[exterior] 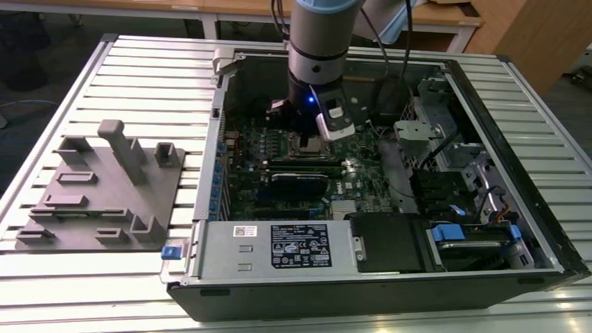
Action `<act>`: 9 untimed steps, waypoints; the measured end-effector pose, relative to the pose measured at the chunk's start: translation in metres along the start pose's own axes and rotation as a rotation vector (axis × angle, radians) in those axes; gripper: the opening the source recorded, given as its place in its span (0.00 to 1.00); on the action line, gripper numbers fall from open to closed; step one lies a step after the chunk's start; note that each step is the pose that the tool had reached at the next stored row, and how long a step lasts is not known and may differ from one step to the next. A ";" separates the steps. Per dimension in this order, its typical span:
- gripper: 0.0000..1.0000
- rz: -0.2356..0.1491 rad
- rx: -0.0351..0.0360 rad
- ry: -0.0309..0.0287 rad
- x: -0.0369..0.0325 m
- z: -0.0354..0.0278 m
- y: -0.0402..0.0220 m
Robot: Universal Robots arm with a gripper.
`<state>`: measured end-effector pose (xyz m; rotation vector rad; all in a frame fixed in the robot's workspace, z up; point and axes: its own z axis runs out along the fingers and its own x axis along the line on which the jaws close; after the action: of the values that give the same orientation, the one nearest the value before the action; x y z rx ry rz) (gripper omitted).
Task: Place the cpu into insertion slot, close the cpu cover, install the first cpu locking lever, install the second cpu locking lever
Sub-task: 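Install the second cpu locking lever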
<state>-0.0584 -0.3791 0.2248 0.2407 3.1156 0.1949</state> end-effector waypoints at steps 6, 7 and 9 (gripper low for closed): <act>0.11 0.003 0.0012 -0.0008 -0.0041 0.0040 0.0061; 0.11 0.007 0.0012 -0.0011 -0.0050 0.0048 0.0065; 0.11 0.017 0.0012 -0.0023 -0.0057 0.0067 0.0073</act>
<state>-0.0515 -0.3720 0.2191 0.2672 3.1123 0.1928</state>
